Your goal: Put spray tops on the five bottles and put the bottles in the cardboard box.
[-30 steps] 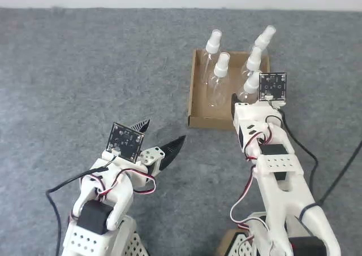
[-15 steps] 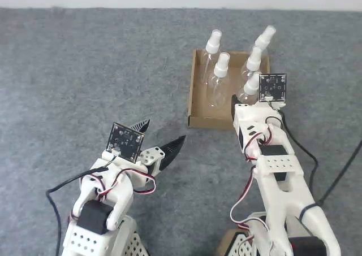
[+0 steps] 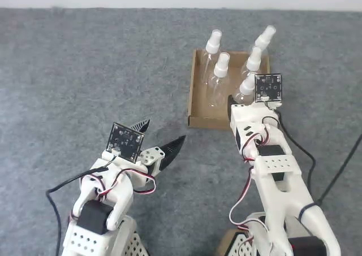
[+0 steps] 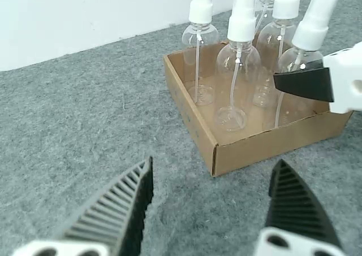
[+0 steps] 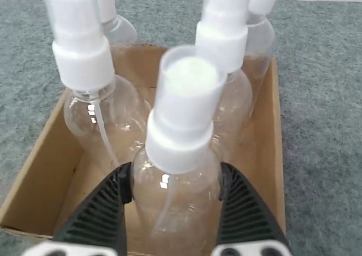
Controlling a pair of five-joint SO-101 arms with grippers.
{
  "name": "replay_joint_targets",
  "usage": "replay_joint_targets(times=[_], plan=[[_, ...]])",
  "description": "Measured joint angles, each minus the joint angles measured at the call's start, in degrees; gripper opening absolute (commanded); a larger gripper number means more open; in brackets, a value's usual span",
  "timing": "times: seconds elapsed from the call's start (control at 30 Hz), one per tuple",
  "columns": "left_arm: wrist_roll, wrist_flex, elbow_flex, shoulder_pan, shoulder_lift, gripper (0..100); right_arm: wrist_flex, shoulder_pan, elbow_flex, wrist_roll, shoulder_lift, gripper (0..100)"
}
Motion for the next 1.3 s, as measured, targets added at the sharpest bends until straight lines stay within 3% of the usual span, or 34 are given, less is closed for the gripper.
replay_joint_targets(times=[1.2,1.3], plan=[[-1.76,0.00,0.00,0.00,0.00,30,0.00,-0.18,0.00,0.00,0.00,0.7],[-1.76,0.00,0.00,0.00,0.00,30,0.00,-0.18,0.00,0.00,0.00,4.8]])
